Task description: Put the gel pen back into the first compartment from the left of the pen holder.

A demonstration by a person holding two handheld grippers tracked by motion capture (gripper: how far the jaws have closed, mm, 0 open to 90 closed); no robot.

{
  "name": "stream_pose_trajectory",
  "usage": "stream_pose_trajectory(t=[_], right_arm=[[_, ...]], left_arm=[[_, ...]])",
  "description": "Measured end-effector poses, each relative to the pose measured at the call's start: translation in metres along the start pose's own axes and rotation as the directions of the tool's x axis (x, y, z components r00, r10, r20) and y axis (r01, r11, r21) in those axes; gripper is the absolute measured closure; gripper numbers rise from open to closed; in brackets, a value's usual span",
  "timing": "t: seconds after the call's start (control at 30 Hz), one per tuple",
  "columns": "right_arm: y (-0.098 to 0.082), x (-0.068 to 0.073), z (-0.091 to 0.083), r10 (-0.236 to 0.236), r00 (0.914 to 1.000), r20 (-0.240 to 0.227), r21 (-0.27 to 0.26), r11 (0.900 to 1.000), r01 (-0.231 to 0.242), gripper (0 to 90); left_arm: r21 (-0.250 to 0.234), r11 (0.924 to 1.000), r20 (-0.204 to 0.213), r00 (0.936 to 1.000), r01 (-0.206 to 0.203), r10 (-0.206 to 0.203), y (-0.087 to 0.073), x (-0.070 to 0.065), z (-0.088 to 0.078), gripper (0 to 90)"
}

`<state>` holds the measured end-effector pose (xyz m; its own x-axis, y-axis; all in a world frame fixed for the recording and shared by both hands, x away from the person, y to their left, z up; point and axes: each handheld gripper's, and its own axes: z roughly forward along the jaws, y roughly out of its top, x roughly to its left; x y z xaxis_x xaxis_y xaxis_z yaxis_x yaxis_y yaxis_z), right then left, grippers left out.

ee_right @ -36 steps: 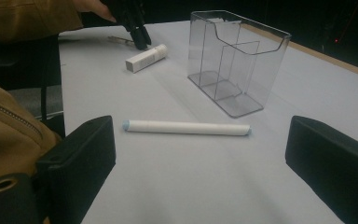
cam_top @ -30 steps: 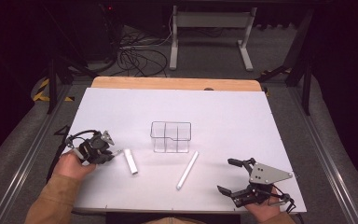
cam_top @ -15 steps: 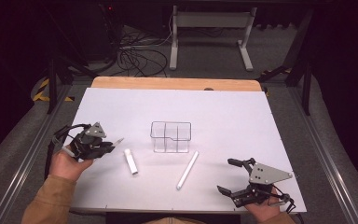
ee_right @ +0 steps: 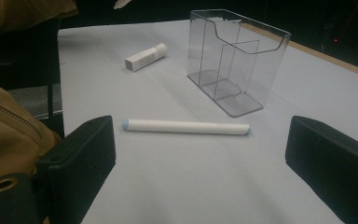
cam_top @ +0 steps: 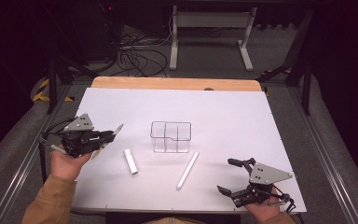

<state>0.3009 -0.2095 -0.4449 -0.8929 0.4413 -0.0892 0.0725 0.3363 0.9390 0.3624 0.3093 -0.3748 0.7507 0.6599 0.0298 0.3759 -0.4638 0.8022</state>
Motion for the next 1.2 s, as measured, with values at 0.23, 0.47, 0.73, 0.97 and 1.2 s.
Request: stream_pose_trajectory(t=[0.23, 0.47, 0.73, 0.97, 1.2], right_arm=[[-0.0002, -0.0005, -0.0001, -0.004, 1.0, 0.001, 0.004, 1.0, 0.004, 9.3], [-0.0001, -0.0004, -0.0001, -0.002, 1.0, 0.0, 0.001, 1.0, 0.002, 9.3], [-0.0002, -0.0003, -0.0001, -0.004, 1.0, 0.001, 0.002, 1.0, 0.004, 9.3], [-0.0002, -0.0003, 0.0001, -0.002, 1.0, 0.0, 0.003, 1.0, 0.002, 9.3], [-0.0001, -0.0005, 0.0003, 0.0, 1.0, 0.0, 0.003, 1.0, 0.0, 9.3]], left_arm=[[-0.119, 0.9925, 0.015, 0.9996, 0.027, -0.026, 0.001, 0.002, -0.0066, 79.4], [-0.212, 0.975, 0.037, 0.9975, 0.067, -0.061, 0.0014, 0.0019, -0.0085, 79.4], [-0.317, 0.9393, 0.098, 0.9897, 0.13, -0.104, -0.001, 0.0035, -0.0087, 79.3], [-0.345, 0.9307, 0.087, 0.9915, 0.121, -0.096, 0.0002, 0.0021, -0.0085, 79.2], [-0.366, 0.925, 0.08, 0.9939, 0.101, -0.076, 0.0069, 0.0009, -0.0095, 79.2]])
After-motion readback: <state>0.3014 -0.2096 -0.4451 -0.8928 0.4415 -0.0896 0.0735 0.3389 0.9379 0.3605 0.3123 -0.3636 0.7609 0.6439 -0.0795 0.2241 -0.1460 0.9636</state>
